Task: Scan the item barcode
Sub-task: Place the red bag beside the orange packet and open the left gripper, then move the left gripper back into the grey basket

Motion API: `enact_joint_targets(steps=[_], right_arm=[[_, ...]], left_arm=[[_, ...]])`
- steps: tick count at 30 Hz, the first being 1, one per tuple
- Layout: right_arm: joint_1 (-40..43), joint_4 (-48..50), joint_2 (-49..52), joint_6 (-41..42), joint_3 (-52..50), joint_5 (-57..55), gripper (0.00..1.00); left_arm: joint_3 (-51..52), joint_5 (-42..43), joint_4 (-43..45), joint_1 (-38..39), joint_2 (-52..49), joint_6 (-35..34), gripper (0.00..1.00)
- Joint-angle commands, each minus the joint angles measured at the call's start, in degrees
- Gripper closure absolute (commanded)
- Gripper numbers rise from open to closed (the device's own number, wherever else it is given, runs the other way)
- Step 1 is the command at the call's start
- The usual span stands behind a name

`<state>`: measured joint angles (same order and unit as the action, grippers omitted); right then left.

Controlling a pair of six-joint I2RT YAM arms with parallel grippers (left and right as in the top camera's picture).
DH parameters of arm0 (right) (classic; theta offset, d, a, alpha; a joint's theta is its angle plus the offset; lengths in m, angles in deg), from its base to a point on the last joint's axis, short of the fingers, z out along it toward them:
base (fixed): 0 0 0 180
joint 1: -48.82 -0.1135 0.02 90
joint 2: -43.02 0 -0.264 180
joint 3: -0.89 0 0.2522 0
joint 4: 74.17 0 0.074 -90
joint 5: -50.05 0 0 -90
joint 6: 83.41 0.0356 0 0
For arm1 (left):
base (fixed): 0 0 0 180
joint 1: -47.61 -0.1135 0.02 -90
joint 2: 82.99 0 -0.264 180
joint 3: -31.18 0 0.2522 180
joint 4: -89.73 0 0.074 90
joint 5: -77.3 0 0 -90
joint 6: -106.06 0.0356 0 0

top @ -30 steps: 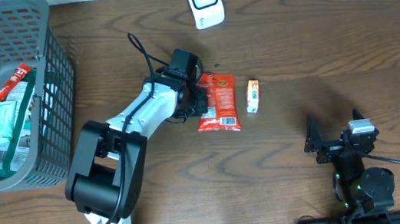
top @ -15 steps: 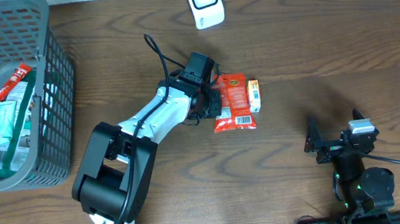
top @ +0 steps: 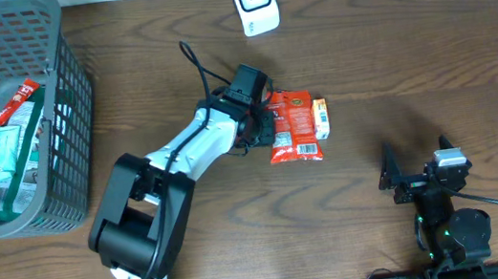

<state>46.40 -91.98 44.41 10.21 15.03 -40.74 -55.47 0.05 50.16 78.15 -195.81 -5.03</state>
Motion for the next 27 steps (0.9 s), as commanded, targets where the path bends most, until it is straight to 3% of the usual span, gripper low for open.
enact_joint_targets(steps=[1, 7, 10, 14, 21, 27], right_arm=[[0.61, -0.24, -0.24, -0.70, -0.07, 0.28, 0.01], [0.61, -0.24, -0.24, -0.70, -0.07, 0.28, 0.01], [0.61, -0.24, -0.24, -0.70, -0.07, 0.28, 0.01], [0.61, -0.24, -0.24, -0.70, -0.07, 0.28, 0.01], [0.61, -0.24, -0.24, -0.70, -0.07, 0.26, 0.01], [0.61, -0.24, -0.24, -0.70, -0.07, 0.28, 0.01]], left_arm=[[-4.90, -6.47, -4.44, -2.62, 8.50, 3.63, 0.49], [-18.34, -16.96, -17.62, -8.52, 20.83, 6.51, 0.32], [-25.18, -22.03, -22.12, -15.13, 26.43, 6.51, 0.30], [-26.21, -22.49, -21.94, -26.25, 31.61, 6.49, 0.27], [-25.64, -22.40, -22.29, -46.97, 29.51, 5.99, 0.26], [-25.64, -22.40, -23.43, -52.48, 22.84, 6.01, 0.25]])
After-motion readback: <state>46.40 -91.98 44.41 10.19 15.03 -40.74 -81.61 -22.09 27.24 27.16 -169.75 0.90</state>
